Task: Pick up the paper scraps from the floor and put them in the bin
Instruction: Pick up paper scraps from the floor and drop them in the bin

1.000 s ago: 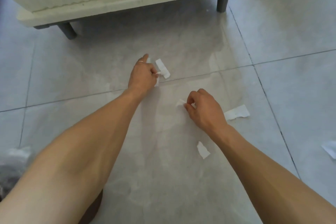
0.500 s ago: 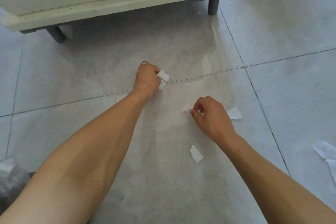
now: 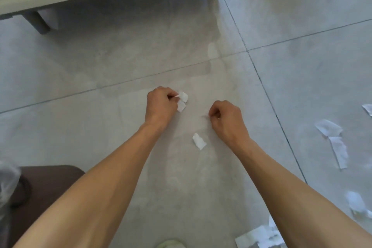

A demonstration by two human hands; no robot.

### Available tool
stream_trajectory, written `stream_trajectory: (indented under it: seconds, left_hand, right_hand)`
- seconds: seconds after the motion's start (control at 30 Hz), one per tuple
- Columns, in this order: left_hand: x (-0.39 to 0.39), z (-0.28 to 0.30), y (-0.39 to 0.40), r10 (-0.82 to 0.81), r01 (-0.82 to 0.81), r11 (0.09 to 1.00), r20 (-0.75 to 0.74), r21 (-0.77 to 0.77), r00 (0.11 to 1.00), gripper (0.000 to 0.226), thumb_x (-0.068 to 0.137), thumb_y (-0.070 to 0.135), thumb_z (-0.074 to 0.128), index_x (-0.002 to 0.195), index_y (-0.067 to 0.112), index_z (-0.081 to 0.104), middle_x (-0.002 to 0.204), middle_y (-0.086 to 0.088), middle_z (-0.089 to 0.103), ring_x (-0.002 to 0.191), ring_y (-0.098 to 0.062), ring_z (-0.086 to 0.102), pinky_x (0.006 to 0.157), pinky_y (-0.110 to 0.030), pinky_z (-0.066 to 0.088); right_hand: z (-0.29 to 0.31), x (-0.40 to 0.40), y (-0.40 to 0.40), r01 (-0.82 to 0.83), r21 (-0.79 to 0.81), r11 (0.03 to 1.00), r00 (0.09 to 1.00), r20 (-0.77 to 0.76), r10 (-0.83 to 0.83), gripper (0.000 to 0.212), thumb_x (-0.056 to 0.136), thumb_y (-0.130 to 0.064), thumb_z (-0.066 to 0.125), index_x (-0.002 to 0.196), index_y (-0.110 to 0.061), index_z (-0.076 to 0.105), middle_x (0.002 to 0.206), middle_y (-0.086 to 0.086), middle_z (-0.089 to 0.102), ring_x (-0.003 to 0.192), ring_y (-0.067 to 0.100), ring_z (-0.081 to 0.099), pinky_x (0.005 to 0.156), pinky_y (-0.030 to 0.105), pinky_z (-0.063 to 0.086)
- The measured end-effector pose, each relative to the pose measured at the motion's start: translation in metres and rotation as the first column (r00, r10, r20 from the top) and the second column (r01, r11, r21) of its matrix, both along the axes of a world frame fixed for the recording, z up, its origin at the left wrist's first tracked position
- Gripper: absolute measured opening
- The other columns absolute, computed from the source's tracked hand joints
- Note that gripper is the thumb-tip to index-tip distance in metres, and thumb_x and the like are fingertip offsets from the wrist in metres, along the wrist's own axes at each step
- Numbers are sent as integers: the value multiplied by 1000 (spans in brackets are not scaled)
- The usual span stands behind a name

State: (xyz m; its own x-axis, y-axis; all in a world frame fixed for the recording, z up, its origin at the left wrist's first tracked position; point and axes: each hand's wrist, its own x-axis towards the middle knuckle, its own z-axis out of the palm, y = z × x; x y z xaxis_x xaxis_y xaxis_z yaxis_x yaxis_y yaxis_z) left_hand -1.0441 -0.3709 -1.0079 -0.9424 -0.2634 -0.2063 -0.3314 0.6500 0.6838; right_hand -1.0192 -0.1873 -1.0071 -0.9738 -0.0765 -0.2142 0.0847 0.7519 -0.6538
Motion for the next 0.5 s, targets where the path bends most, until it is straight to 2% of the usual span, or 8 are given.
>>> stream_trajectory:
  seconds: [0.1,0.17,0.23,0.3,0.4,0.5]
  left_hand:
    - [24,4,1,42,-41,999,-20,27,999,11,81,9,65,84,14,75,84,6,63,79,-11,59,75,-21,47]
    - [42,4,0,62,-61,997,-11,40,998,10,81,11,66,84,15,75,84,6,64,79,-10,60,74,-18,46]
    - [61,2,-1,103,-103,993,8,52,995,9,82,12,66,85,15,75,87,5,66,80,-9,61,70,-12,43]
    - [78,2,-1,142,-144,987,23,72,990,9,83,12,67,86,14,75,88,4,68,80,-9,62,69,-9,42]
    - [103,3,-3,174,-177,981,44,78,984,9,81,13,68,85,15,75,88,3,70,81,-10,63,74,-16,45]
    - [132,9,1,177,-181,981,59,67,982,8,81,13,68,84,15,75,87,3,71,83,-11,65,77,-20,47]
  right_hand:
    - [8,30,-13,-115,-86,990,993,-43,112,19,75,4,53,77,-12,64,85,6,61,74,21,58,68,32,50]
    - [5,54,-20,-246,-40,968,969,13,247,18,78,1,56,78,-15,64,95,4,56,79,21,58,70,31,50]
    - [-5,70,-23,-314,9,949,948,64,313,18,78,3,57,79,-14,64,104,2,51,82,22,56,73,33,52]
    - [-10,75,-25,-278,26,960,958,85,275,19,78,5,53,80,-10,63,100,4,51,79,24,56,71,36,52]
    - [-11,78,-27,-244,35,969,964,117,238,23,74,8,47,82,-7,63,90,9,59,79,27,58,71,39,51]
    - [-6,103,-16,-166,-39,985,978,118,170,23,74,8,48,80,-7,64,85,7,64,77,21,58,69,33,51]
